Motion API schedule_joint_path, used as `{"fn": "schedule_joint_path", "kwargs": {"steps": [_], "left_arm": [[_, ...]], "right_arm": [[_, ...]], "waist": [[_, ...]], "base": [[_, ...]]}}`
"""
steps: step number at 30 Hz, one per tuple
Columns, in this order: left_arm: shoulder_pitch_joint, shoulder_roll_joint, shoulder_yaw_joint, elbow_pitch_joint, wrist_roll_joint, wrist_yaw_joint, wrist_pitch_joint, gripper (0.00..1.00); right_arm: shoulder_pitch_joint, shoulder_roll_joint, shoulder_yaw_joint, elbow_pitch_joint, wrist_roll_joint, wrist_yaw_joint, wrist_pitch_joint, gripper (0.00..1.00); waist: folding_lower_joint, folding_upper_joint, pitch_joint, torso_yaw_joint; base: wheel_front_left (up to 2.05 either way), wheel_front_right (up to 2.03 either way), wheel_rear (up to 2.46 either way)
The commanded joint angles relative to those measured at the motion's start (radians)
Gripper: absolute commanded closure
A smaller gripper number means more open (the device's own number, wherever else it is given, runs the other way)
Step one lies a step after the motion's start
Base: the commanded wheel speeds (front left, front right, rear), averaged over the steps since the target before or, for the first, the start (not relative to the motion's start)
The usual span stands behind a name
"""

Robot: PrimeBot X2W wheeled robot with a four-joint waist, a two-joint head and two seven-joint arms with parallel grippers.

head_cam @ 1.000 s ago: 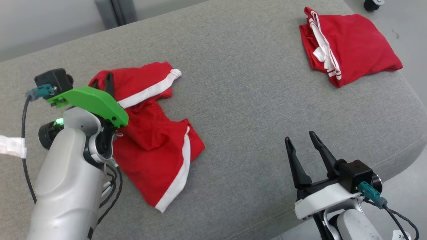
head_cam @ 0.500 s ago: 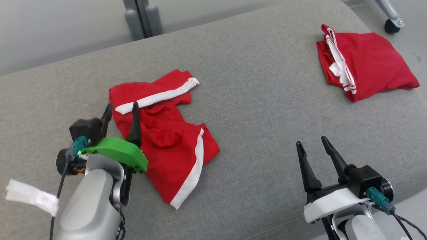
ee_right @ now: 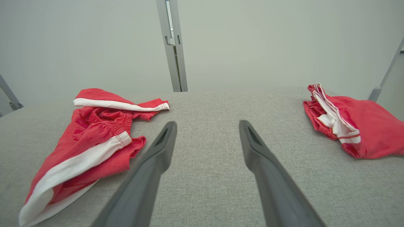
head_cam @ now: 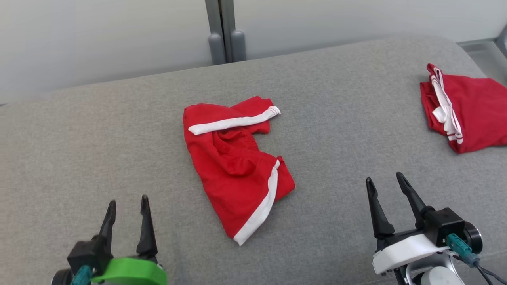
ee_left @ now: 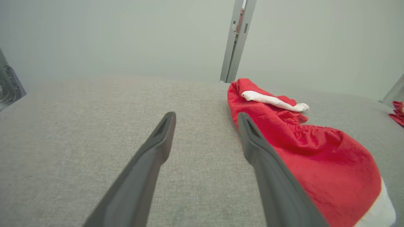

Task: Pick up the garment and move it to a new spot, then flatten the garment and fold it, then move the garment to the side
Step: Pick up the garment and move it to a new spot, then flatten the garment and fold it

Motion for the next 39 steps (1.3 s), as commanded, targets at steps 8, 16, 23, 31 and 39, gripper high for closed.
{"fn": "schedule_joint_path", "kwargs": {"steps": [8, 16, 23, 31, 39], "left_arm": [[0.227, -0.06, 0.124, -0.132, 0.113, -0.071, -0.003, 0.0], [0.307, -0.101, 0.202, -0.16, 0.166, -0.151, -0.003, 0.0], [0.298, -0.11, 0.233, -0.145, 0.182, -0.186, -0.003, 0.0], [0.281, -0.112, 0.243, -0.151, 0.182, -0.183, -0.003, 0.0], [0.12, -0.096, 0.087, -0.083, 0.23, -0.23, 0.009, 0.0]], "right_arm": [[0.043, -0.002, -0.031, 0.0, -0.009, -0.002, -0.002, 0.0], [0.06, -0.002, -0.046, 0.016, -0.012, -0.002, -0.002, 0.0], [0.057, -0.002, -0.039, 0.023, -0.012, -0.002, -0.002, 0.0], [0.051, -0.002, -0.031, 0.026, -0.006, -0.002, -0.002, 0.0], [0.021, -0.002, -0.005, 0.031, -0.015, -0.002, -0.002, 0.0]], "waist": [[0.0, 0.0, -0.065, 0.076], [0.0, 0.0, -0.081, 0.098], [0.0, 0.0, -0.083, 0.094], [0.0, 0.0, -0.071, 0.074], [0.0, 0.0, -0.047, 0.037]], "base": [[0.0, 0.0, 0.0], [0.0, 0.0, 0.0], [0.0, 0.0, 0.0], [0.0, 0.0, 0.0], [0.0, 0.0, 0.0]]}}
